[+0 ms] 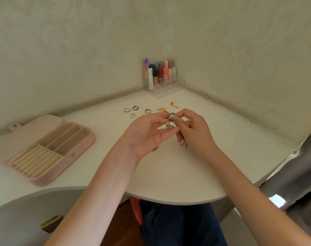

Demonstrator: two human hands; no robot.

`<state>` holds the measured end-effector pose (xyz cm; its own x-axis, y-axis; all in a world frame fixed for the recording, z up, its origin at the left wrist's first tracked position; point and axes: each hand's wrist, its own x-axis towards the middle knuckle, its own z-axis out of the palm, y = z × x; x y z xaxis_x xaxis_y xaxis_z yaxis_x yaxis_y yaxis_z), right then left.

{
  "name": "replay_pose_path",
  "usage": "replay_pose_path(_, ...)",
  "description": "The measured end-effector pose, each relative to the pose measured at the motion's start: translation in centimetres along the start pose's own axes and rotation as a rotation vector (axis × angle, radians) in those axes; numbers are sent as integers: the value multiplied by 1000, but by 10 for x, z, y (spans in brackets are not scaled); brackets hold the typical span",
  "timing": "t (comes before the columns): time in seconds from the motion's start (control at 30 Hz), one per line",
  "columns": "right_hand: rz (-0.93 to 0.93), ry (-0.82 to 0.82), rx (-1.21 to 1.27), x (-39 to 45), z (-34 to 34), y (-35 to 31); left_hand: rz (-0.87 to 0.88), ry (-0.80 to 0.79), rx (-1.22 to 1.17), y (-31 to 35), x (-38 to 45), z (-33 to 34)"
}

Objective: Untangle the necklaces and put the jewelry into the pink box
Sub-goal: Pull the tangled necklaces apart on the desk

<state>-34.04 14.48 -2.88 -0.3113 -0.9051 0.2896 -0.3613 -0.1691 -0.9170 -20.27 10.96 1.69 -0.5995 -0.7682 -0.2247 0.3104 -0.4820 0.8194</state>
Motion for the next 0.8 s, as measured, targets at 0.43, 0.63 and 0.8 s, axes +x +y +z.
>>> replay_pose_path(0.43,37,-62,72,0,-2,-7,255,250,573,-2,-3,-5)
replay_pose_path(0.63,35,-98,98,-1,-2,-9,286,253,695,-2,0,-12)
replay_pose_path(0.8,34,-105,125,-2,-3,-12,325,283,778,-7,6,-21)
